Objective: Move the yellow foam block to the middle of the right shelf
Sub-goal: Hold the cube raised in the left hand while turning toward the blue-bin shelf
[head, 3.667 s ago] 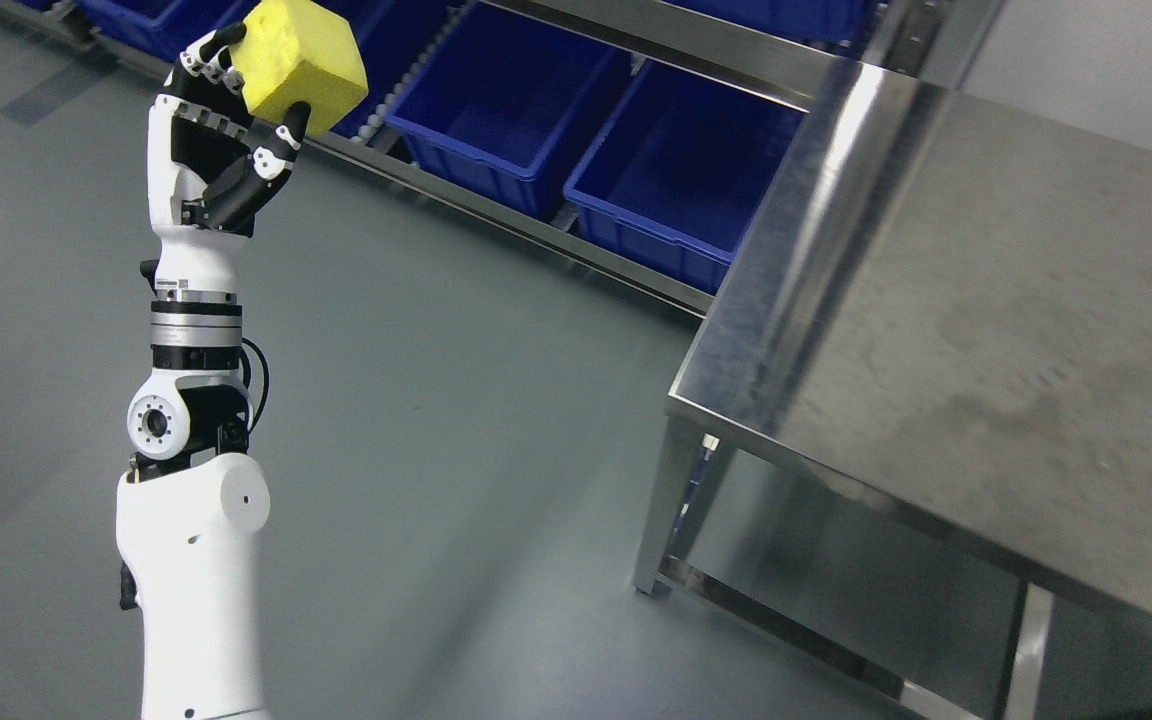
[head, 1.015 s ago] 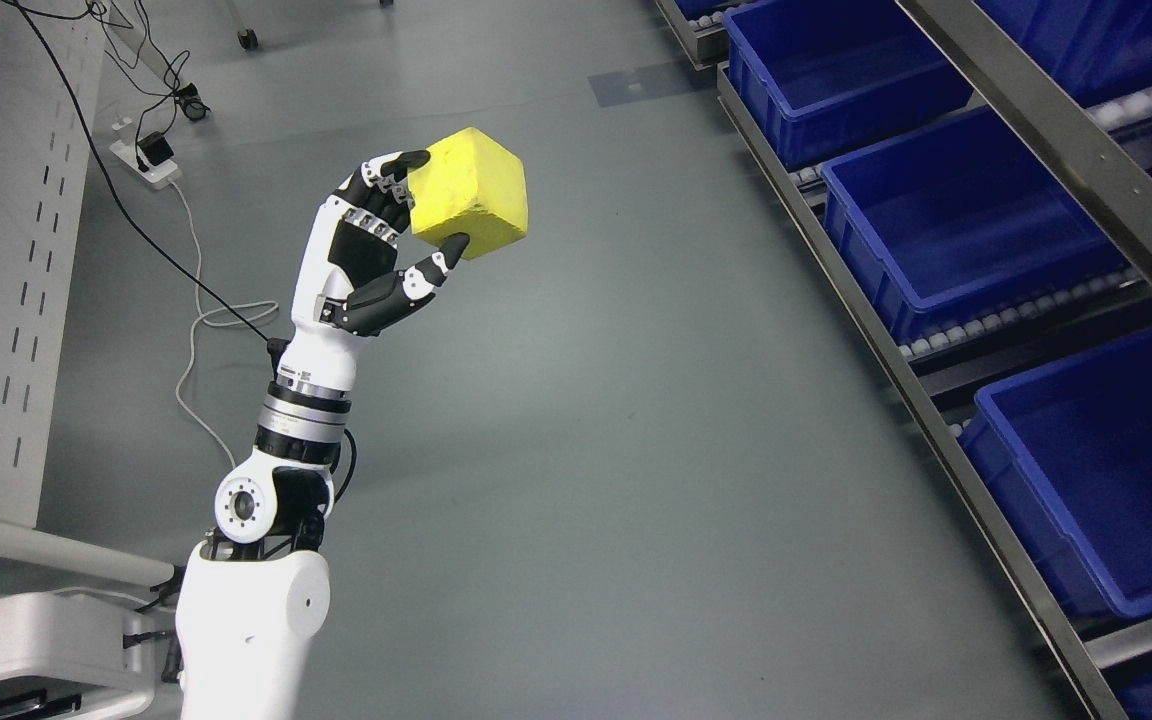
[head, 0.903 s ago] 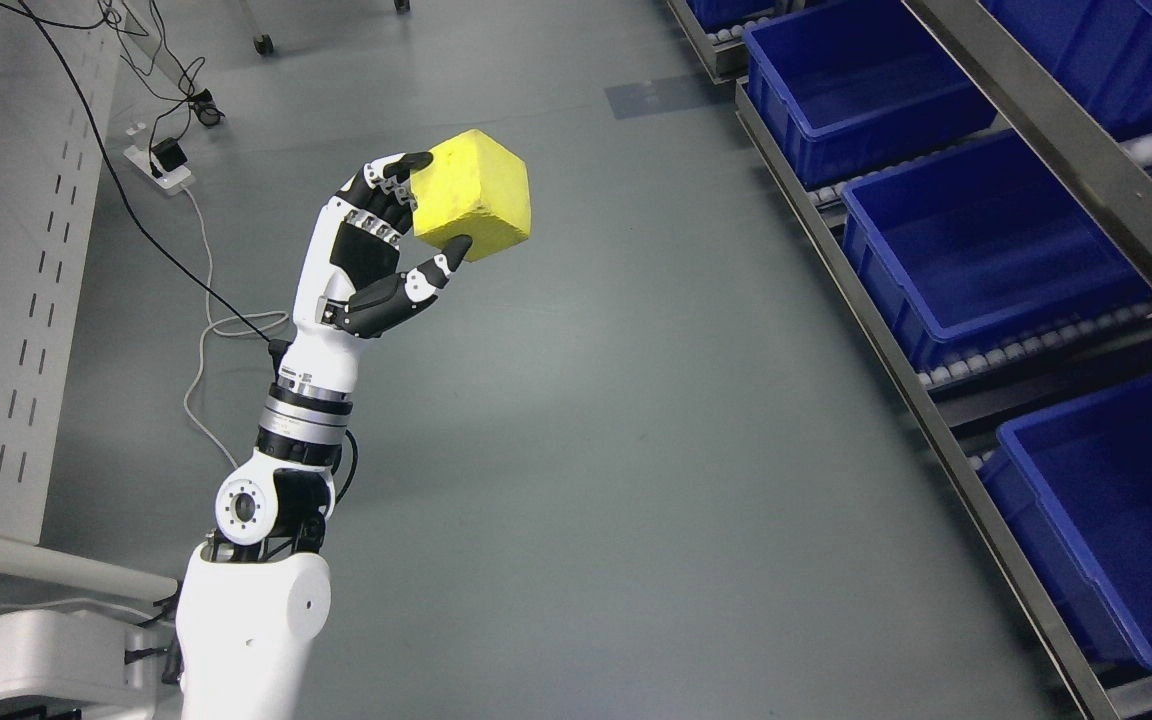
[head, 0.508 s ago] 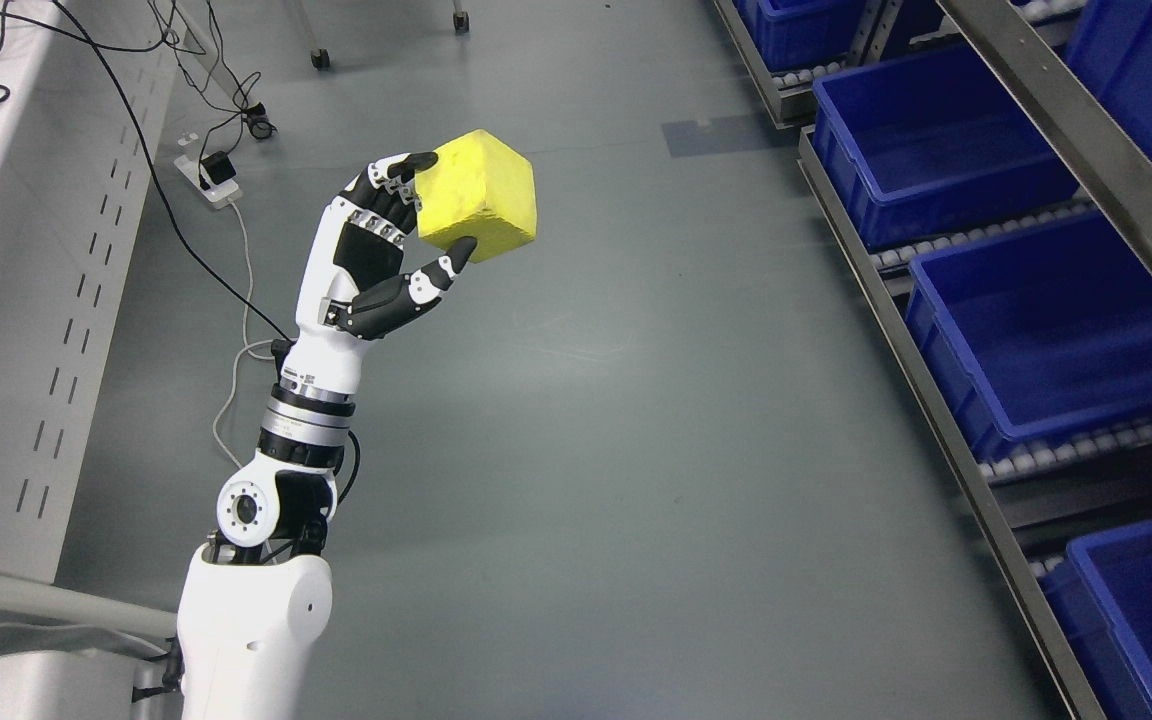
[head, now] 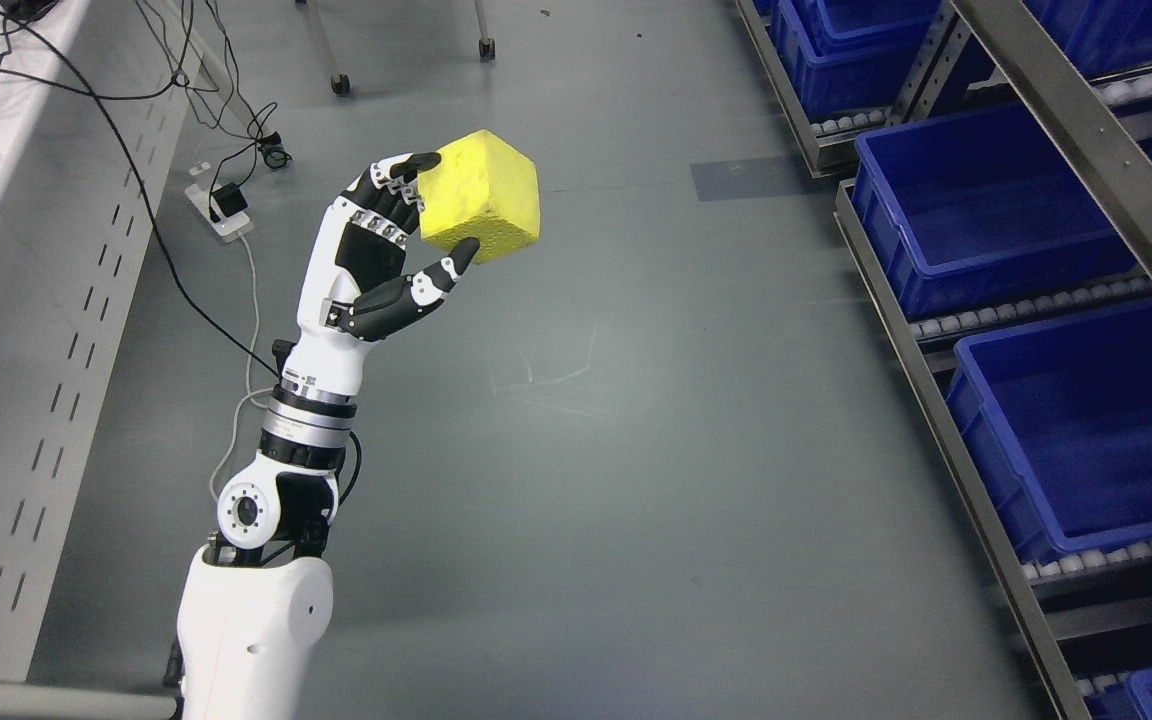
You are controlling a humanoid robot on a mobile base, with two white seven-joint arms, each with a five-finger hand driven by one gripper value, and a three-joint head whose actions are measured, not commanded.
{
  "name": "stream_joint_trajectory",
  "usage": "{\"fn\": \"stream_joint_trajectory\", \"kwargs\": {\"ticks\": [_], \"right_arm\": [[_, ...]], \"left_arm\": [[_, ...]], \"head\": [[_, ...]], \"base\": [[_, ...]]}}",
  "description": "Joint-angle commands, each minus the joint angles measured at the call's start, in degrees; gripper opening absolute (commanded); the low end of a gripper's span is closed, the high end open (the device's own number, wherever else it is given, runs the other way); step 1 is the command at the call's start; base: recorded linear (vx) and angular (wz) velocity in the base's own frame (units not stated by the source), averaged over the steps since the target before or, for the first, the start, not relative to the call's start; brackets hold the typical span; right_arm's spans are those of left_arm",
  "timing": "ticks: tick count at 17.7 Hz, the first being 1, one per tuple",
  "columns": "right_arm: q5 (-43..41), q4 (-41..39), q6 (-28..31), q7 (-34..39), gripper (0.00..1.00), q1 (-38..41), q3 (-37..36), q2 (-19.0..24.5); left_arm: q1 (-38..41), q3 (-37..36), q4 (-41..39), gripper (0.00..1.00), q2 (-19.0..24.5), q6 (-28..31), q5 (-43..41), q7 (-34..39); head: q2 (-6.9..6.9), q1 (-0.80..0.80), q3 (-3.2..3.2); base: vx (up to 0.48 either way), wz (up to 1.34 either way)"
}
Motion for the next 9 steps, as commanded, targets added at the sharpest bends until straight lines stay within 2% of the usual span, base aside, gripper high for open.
{"fn": "stream_joint_trajectory", "kwargs": {"ticks": [1,5,9], "right_arm": [[-0.1,-1.0,0.0,0.0,1.0,-0.2,0.0,-1.0],[-0.1,-1.0,0.0,0.0,1.0,-0.1,0.0,-1.0],[-0.2,-1.0,0.0,0.0,1.0,-0.2,0.0,-1.0]], "left_arm": [[0.1,-0.1,-0.4,0.32,1.0,0.1,0.0,-0.1],[0.1,-0.4,-0.4,0.32,1.0,0.3,0.0,-0.1],[0.2,-0.7,-0.4,0.32,1.0,0.2,0.0,-0.1]], "head": [[0.0,0.0,0.0],[0.0,0.0,0.0],[0.0,0.0,0.0]], "base": [[0.286,-0.14],[0.303,-0.28],[0.296,-0.67]]}}
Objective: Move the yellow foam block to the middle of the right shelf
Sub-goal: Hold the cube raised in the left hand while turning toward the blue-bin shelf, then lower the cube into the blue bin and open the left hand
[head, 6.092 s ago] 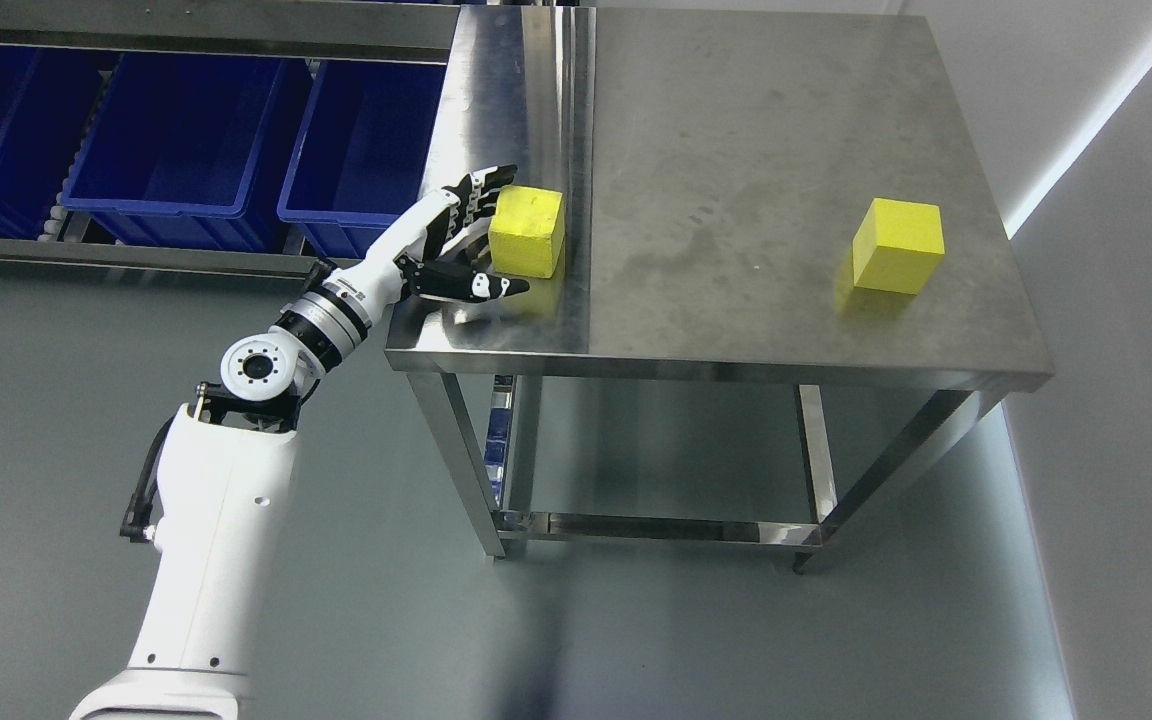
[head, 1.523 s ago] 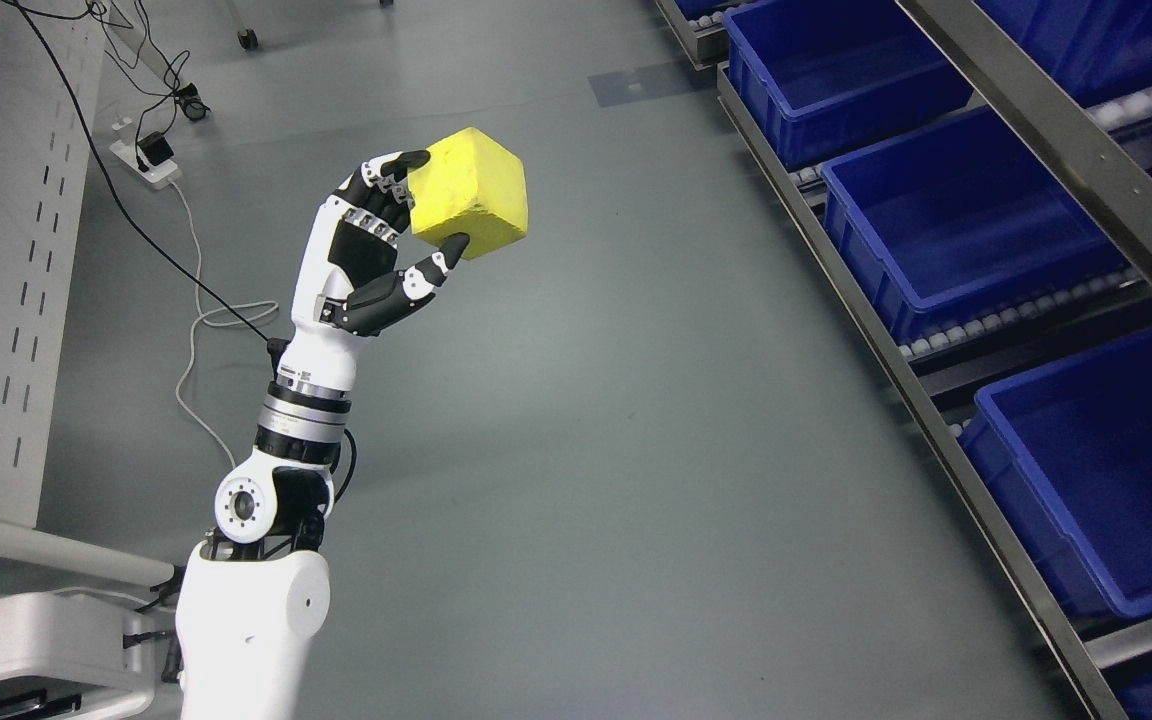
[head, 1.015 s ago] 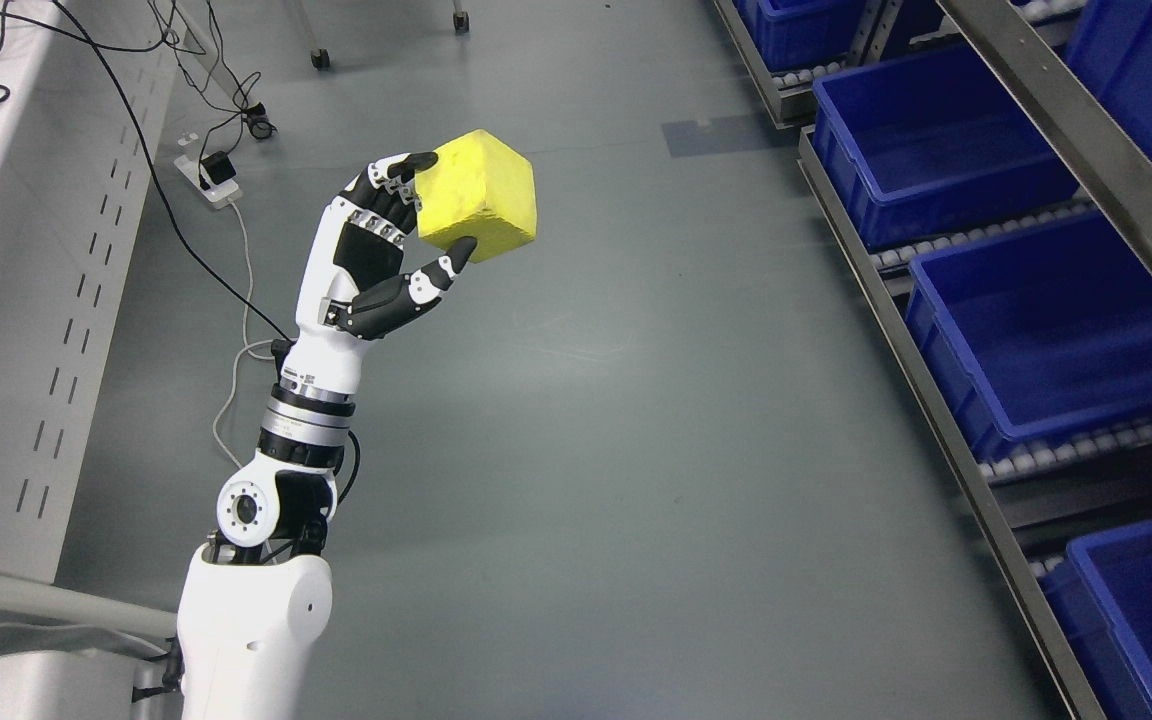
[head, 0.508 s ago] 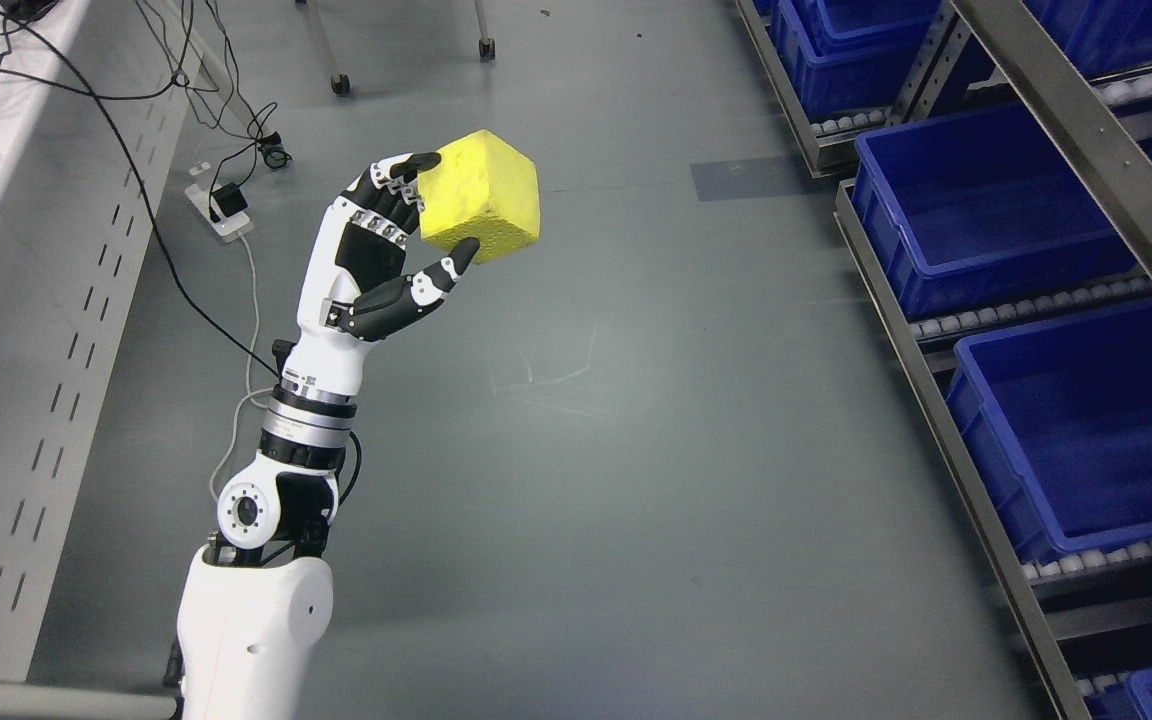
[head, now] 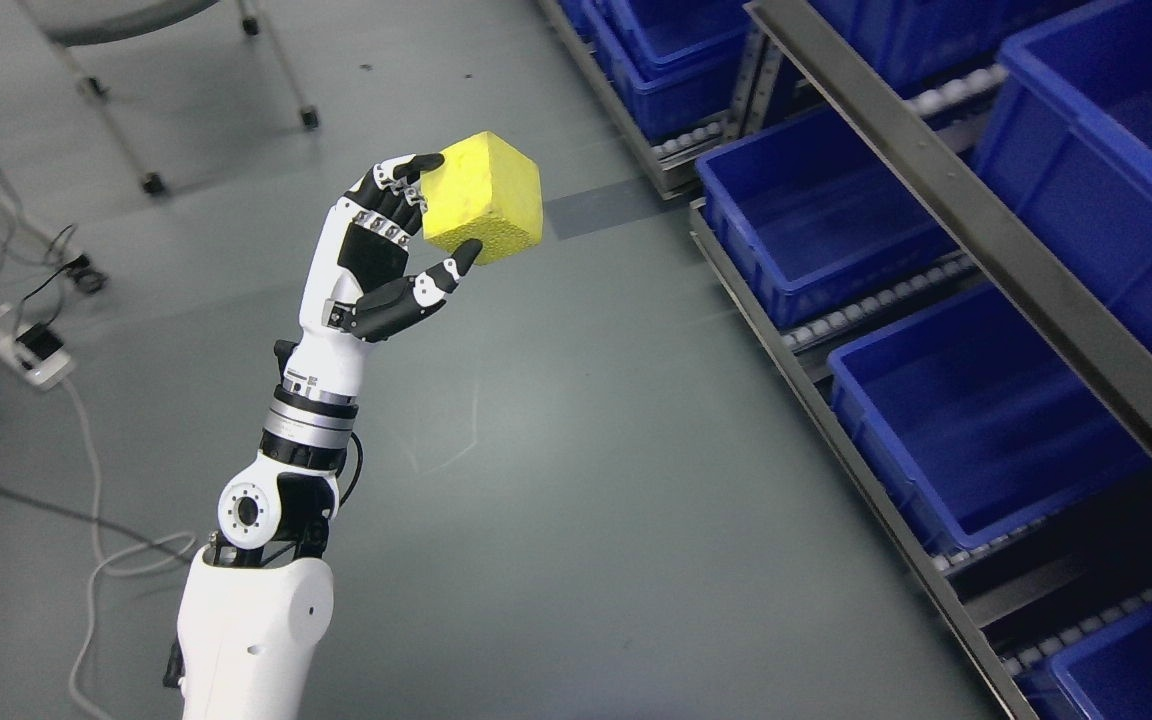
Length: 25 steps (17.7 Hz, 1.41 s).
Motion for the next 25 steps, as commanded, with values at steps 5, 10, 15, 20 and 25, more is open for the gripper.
{"fn": "stream_joint_trajectory", "kwargs": {"ticks": [5,10,15,20,25], "right_arm": [[-0.1,-1.0,0.0,0.0,1.0,-0.1,0.0,-1.0],[0.0,-1.0,0.0,0.0,1.0,-0.2,0.0,-1.0],[-0.1,-1.0,0.0,0.0,1.0,-0.2,0.0,-1.0],[-0.1,-1.0,0.0,0.0,1.0,-0.2,0.0,-1.0],[0.0,-1.0,0.0,0.0,1.0,-0.1,0.0,-1.0]], "left_arm": [[0.1,-1.4,-0.4,0.32,1.0,0.1,0.0,-0.1],[0.3,-3.5,-2.9,0.32,1.0,0.4,0.0,-0.1],[-1.6,-4.9,-6.6,0.32,1.0,0.8,0.0,-0.2],[-13.5,-5.9,-6.6,0.32,1.0,7.5,0.0,0.5],[-23.2,-8.7,-5.3,0.32,1.0,22.8,-0.3,4.6]], "head": [[0.0,0.0,0.0],[0.0,0.0,0.0],[0.0,0.0,0.0],[0.0,0.0,0.0],[0.0,0.0,0.0]], "base": [[0.252,-0.9],[0.212,-0.94],[0.155,-0.59],[0.056,-0.18],[0.017,-0.05]]}}
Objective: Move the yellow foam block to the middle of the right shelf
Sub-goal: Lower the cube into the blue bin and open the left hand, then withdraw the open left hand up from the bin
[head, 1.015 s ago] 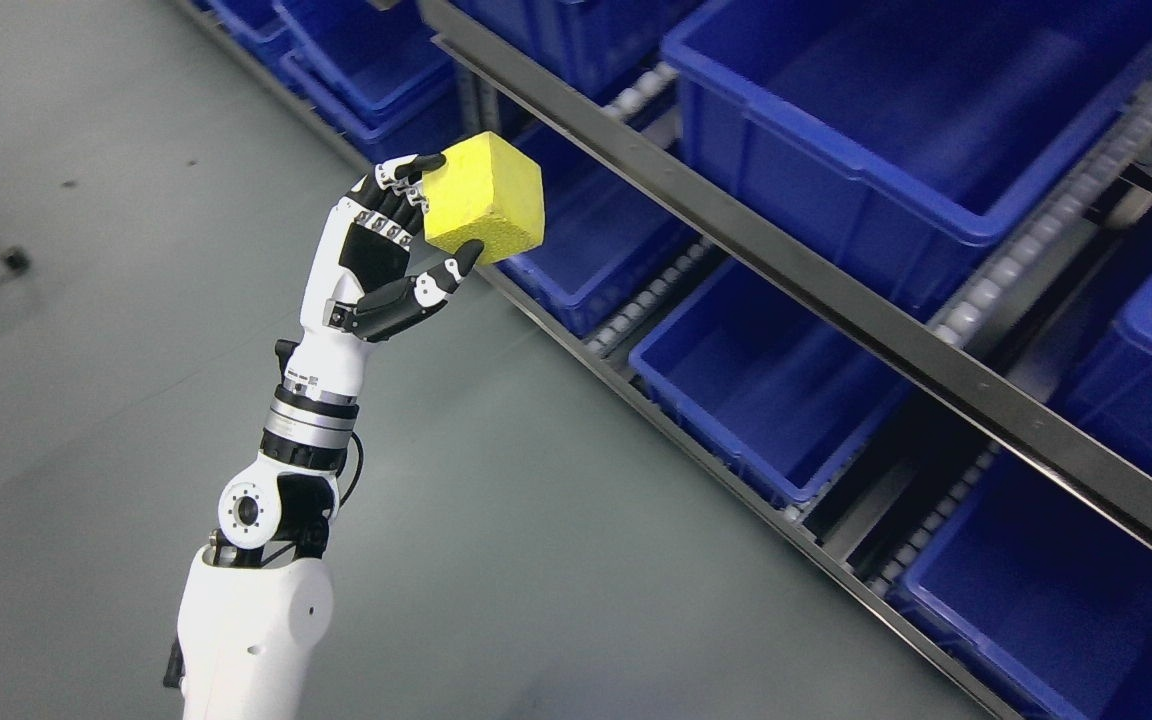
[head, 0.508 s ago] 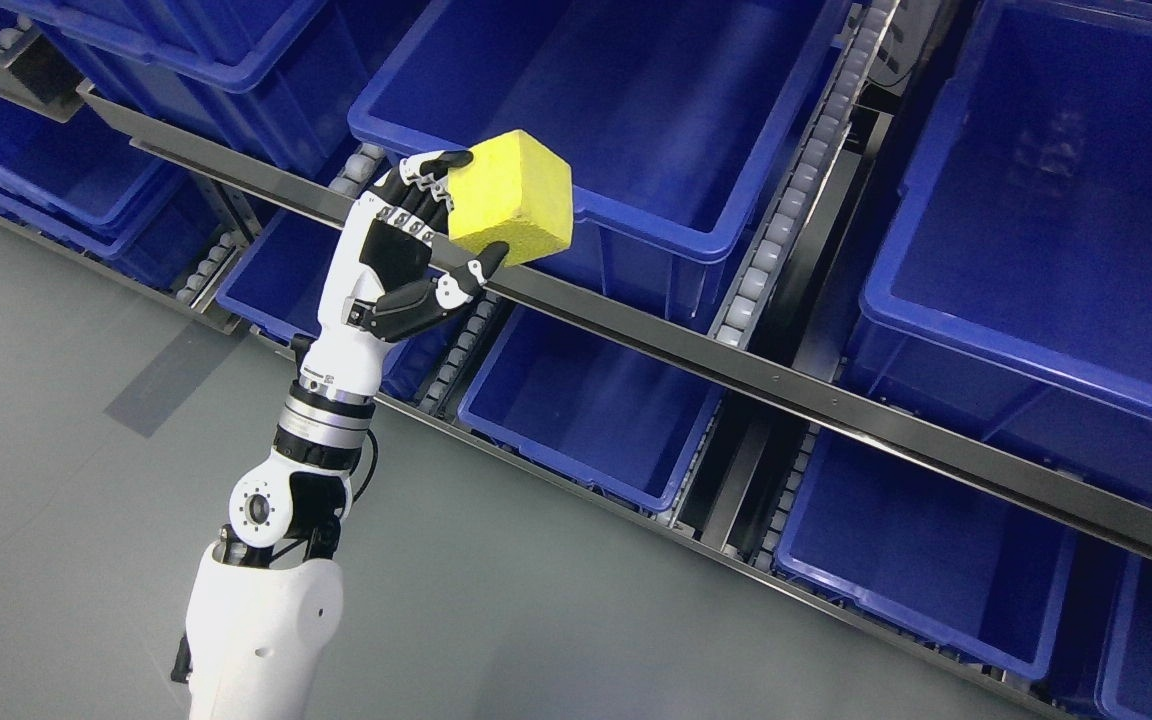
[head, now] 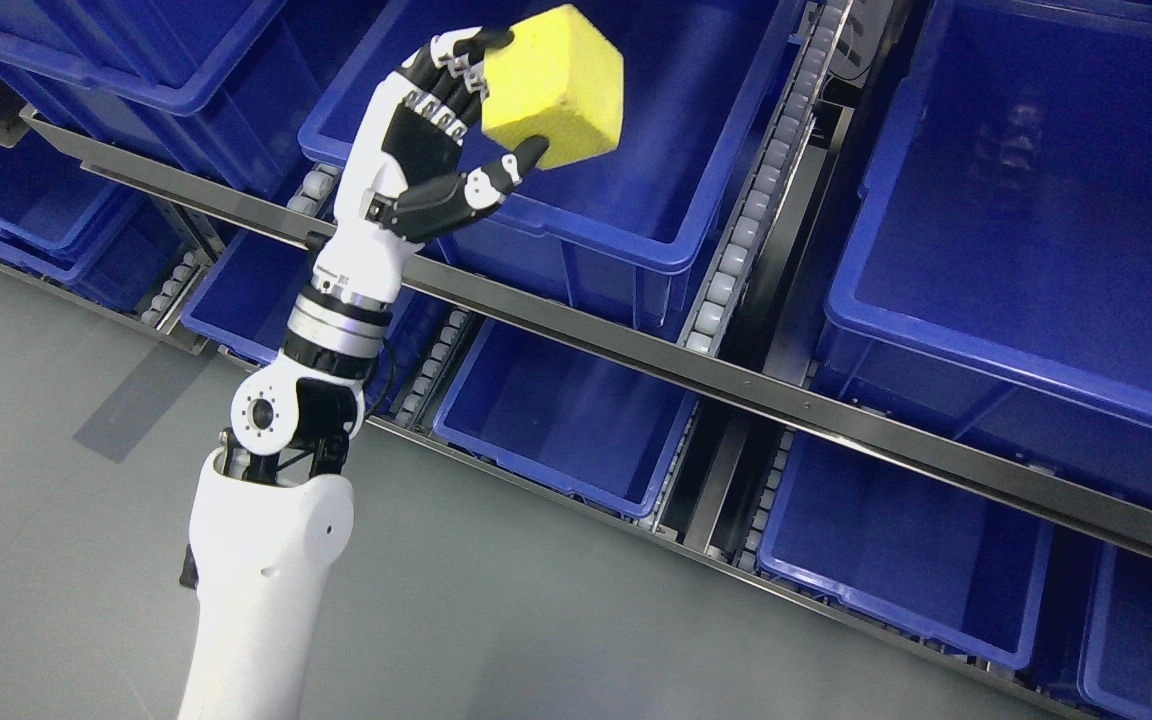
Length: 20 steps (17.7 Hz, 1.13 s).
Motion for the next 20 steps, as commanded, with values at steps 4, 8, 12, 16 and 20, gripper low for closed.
{"fn": "stream_joint_trajectory", "kwargs": {"ticks": [4,8,12,16,20], "right_arm": [[0.0,-1.0,-0.1,0.0,1.0,-0.2,0.0,-1.0],[-0.1,-1.0,-0.1,0.0,1.0,-0.1,0.0,-1.0],[0.0,-1.0,-0.1,0.0,1.0,-0.2,0.0,-1.0],[0.0,-1.0,-0.1,0.0,1.0,-0.2,0.0,-1.0],[0.0,-1.0,-0.1,0.0,1.0,-0.2,0.0,-1.0]], "left_arm": [[-13.7,-1.0,4.7,0.33,1.0,17.1,-5.9,7.5],[-16.7,-1.7,6.7,0.66,1.0,25.3,-8.3,7.8],[-18.1,-3.2,7.4,1.0,1.0,31.4,-12.2,8.8],[-17.6,-2.3,7.0,1.0,1.0,27.7,-12.1,8.2],[-9.8,-4.4,6.9,1.0,1.0,8.7,-11.9,7.1]], "head": [[0.0,0.0,0.0],[0.0,0.0,0.0],[0.0,0.0,0.0],[0.01,0.0,0.0],[0.01,0.0,0.0]], "base": [[0.001,-0.01],[0.0,0.0],[0.0,0.0],[0.0,0.0],[0.0,0.0]]}}
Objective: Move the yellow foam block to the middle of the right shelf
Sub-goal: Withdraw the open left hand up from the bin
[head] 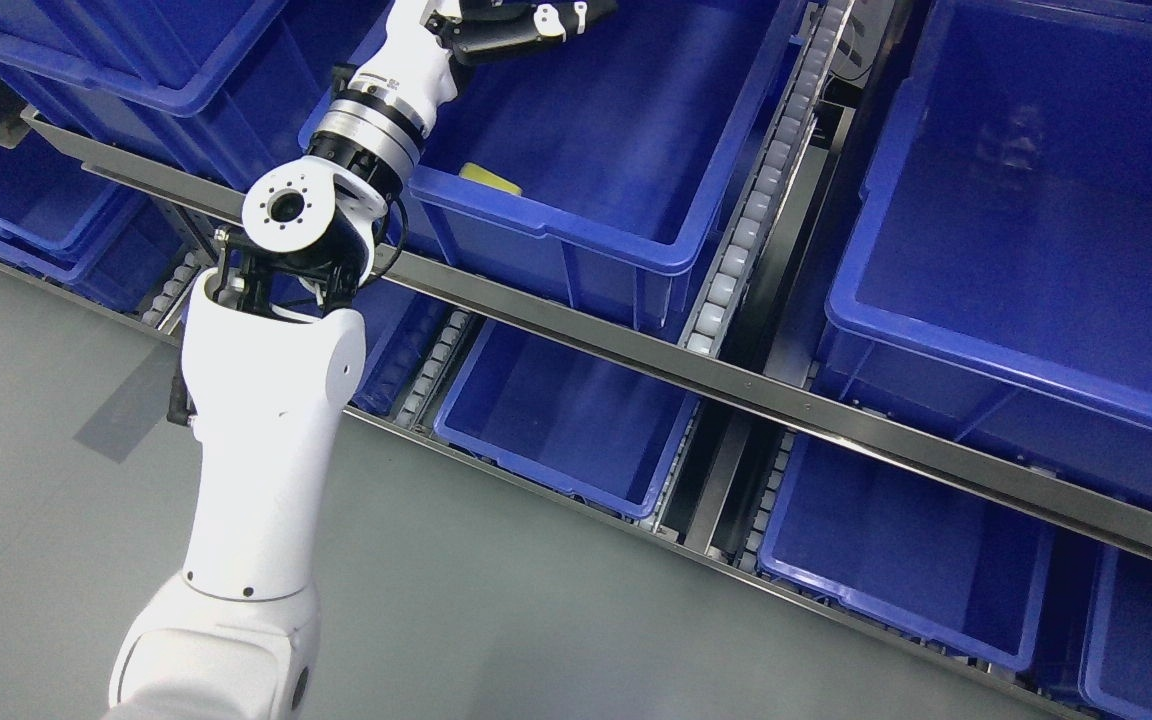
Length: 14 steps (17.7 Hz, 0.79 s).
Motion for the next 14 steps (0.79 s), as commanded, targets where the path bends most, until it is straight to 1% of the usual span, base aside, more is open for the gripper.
{"fn": "stream_joint_trajectory", "kwargs": {"ticks": [1,3,8,14], "right_arm": [[0.0,-1.0,0.0,0.0,1.0,-0.1,0.0,-1.0],[-0.1,-1.0,0.0,0.0,1.0,-0.2,0.0,-1.0],[0.0,-1.0,0.0,0.0,1.0,-0.2,0.0,-1.0],[0.0,-1.0,0.0,0.0,1.0,-0.2,0.0,-1.0]], "left_arm": [[7.2,-2.1,1.1,1.0,1.0,-12.7,-0.6,-0.2],[9.0,-1.2,1.0,1.0,1.0,-14.4,-0.6,-0.1],[12.3,0.2,0.9,1.0,1.0,-14.3,-0.6,0.1],[12.4,0.1,0.4,1.0,1.0,-14.1,-0.6,0.2]], "head": [[0.0,0.0,0.0],[0.0,0.0,0.0],[0.0,0.0,0.0],[0.0,0.0,0.0]], "base": [[0.004,-0.01],[0.002,-0.01],[-0.011,0.01],[-0.003,0.01]]}}
